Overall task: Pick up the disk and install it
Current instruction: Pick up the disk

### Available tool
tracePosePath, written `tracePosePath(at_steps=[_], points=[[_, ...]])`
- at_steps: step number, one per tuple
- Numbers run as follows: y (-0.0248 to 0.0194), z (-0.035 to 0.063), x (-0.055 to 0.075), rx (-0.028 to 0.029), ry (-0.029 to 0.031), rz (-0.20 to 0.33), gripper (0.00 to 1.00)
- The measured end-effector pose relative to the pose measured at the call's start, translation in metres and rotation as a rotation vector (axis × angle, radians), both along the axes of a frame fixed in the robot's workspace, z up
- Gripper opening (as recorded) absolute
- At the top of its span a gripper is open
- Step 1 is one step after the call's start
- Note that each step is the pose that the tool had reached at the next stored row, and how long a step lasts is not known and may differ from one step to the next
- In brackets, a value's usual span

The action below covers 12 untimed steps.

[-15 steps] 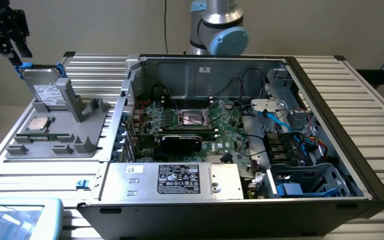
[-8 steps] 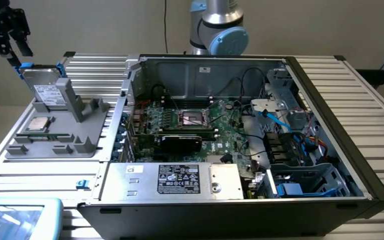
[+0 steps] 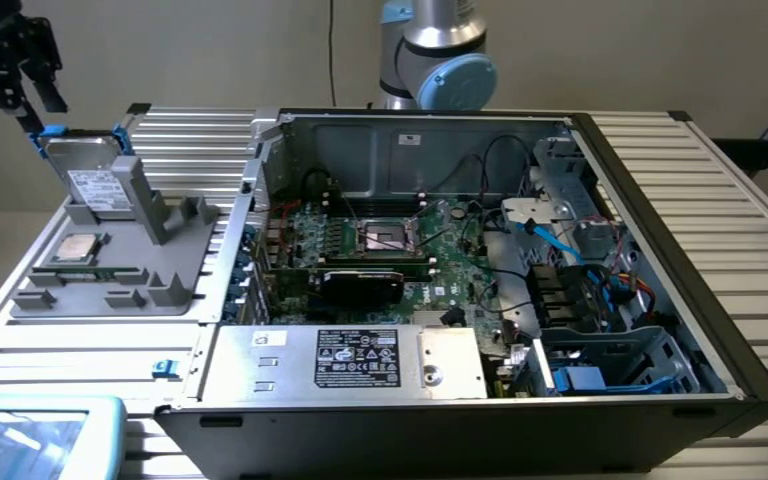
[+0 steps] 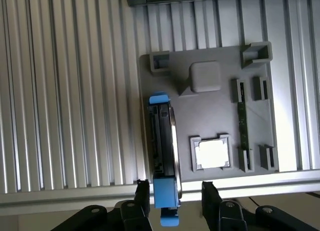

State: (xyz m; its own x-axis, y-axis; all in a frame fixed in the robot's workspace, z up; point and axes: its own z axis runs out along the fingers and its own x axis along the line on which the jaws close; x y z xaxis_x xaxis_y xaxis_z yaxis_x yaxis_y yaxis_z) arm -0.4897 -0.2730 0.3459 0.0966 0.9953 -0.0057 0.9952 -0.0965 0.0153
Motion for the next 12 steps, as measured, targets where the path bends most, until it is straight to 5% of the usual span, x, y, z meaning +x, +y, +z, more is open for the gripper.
tracePosePath(at_steps=[12], points=[[0.0010,-0.0182,0.000,0.0000,0.0007,0.000,0.54]])
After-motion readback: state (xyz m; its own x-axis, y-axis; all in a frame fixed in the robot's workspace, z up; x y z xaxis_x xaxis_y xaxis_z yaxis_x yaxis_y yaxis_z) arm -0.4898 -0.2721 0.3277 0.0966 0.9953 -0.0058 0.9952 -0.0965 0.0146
